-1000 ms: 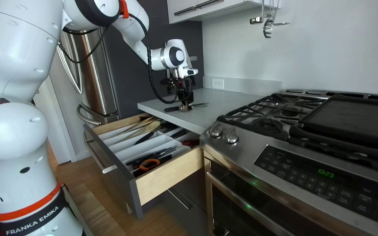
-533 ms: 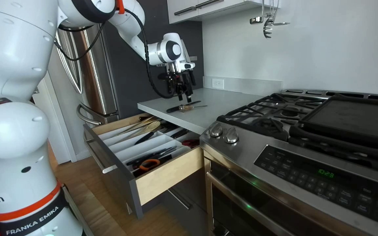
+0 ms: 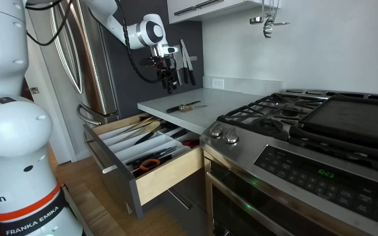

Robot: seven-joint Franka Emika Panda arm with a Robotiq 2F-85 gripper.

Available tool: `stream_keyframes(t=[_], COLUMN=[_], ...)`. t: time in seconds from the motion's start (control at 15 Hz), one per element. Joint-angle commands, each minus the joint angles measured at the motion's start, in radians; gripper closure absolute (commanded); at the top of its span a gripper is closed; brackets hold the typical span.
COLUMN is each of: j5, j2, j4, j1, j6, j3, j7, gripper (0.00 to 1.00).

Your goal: Move the skewer from the drawer to the countertop

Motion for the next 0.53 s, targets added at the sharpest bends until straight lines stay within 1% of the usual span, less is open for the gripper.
stream_keyframes(t=[0.0,0.2,0.33,0.47], j5=[-0.008,0.014,0.055,0.095], j2=[-0.234,-0.401,-0.512,-0.614], j4=[-0.239,-0.383,-0.468,-0.539], j1=[-0.013,-0.034,-0.048,-0.058], j6=[-0.013,-0.012,-0.015,-0.009], j3=[0.035,0.061,0.061,0.045], j7=[-0.038,-0.086,-0.166,-0.257], gripper=[0.00,0.00,0.00,0.00])
